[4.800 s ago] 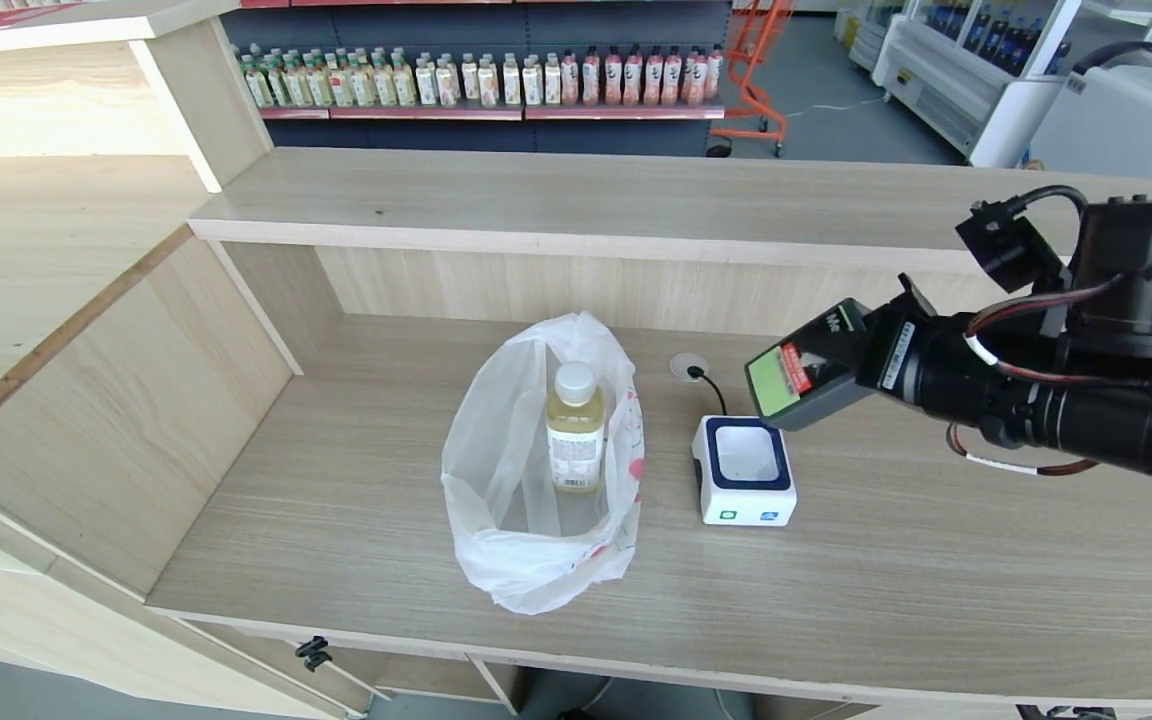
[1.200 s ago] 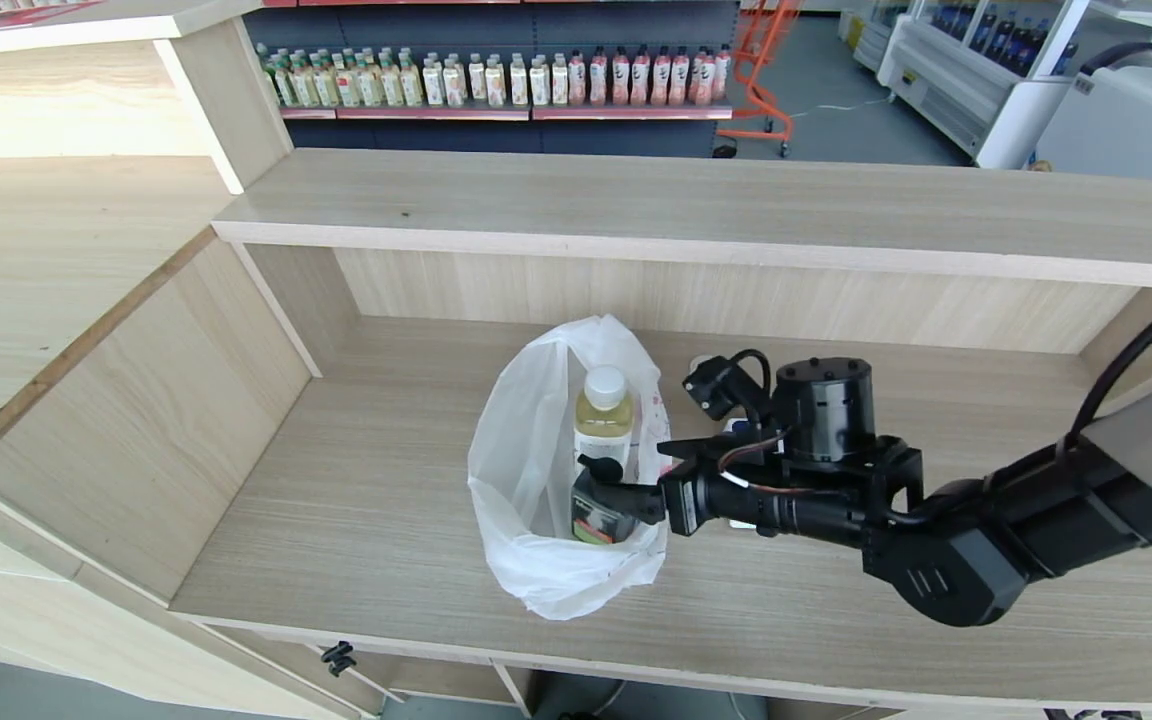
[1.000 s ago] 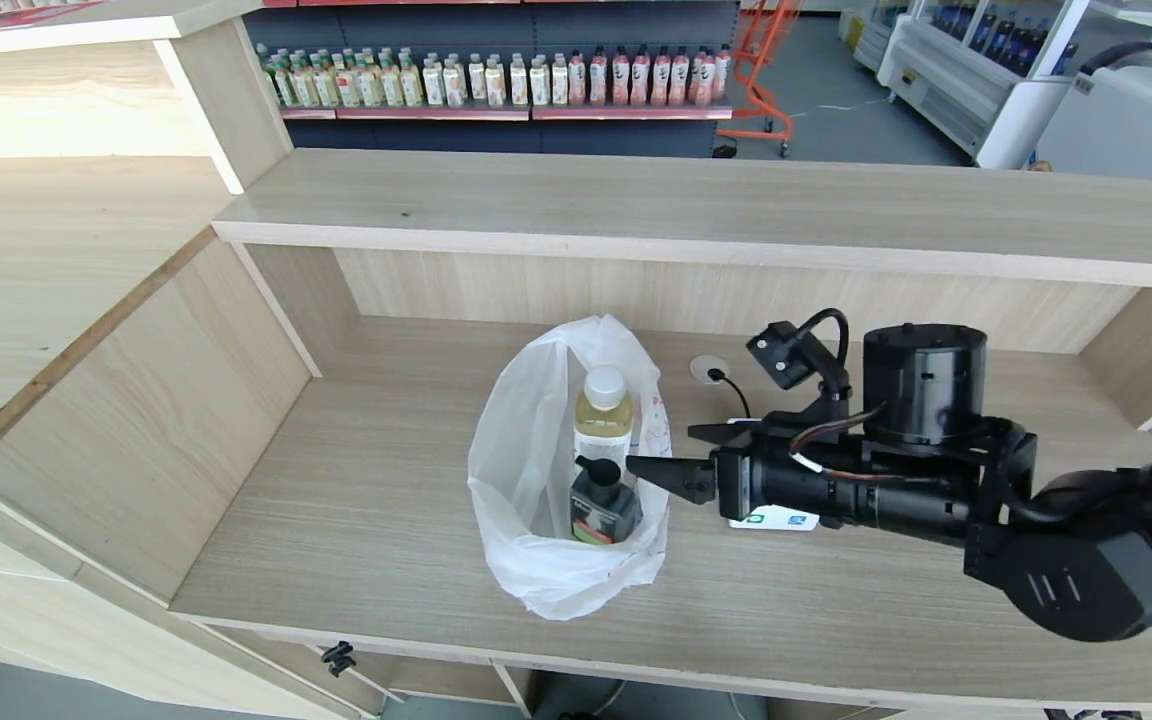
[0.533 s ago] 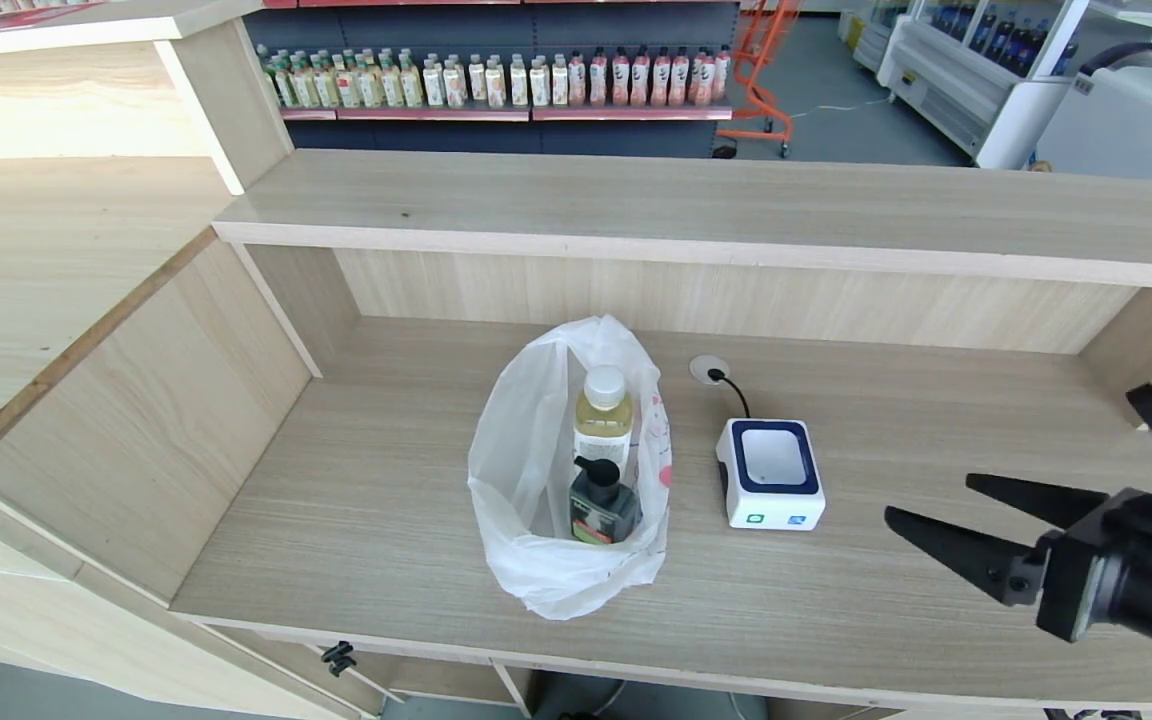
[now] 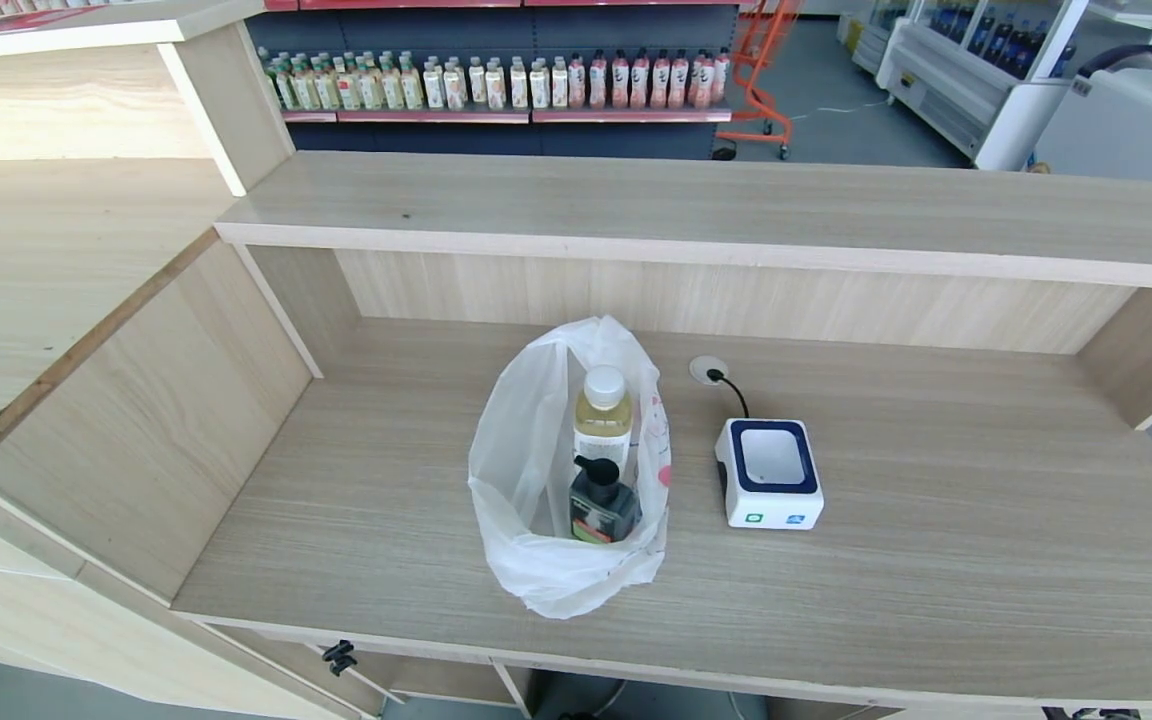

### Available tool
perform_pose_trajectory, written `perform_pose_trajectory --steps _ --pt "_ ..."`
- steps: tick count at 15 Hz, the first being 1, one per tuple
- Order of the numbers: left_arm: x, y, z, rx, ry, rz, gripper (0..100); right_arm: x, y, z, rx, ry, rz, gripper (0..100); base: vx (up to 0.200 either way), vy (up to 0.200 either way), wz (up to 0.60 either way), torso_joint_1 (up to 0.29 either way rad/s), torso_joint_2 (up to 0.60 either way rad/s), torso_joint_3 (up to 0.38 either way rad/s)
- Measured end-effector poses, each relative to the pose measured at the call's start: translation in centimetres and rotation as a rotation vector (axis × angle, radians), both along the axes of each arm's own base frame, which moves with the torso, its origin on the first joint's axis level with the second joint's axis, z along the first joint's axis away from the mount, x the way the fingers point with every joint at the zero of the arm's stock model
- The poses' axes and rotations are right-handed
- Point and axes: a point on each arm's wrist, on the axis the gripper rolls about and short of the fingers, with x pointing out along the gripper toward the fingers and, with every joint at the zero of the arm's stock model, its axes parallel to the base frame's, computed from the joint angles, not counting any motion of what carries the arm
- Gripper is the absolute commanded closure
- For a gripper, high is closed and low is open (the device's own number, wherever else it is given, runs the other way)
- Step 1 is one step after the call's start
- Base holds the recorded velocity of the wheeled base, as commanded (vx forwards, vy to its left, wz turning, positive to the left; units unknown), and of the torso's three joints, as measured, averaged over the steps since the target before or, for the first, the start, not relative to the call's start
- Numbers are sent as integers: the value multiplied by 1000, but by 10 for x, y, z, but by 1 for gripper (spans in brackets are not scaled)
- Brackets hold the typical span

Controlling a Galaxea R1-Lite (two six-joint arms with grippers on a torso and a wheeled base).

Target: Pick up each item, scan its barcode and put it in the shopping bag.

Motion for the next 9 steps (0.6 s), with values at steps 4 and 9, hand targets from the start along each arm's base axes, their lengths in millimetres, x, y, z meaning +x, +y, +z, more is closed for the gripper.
perform_pose_trajectory --steps 4,9 --pt "0 0 0 0 0 0 0 -16 0 -18 -26 -97 3 0 0 0 0 0 0 0" --pt "0 0 0 0 0 0 0 -19 0 -20 -40 -136 5 100 0 0 0 0 0 0"
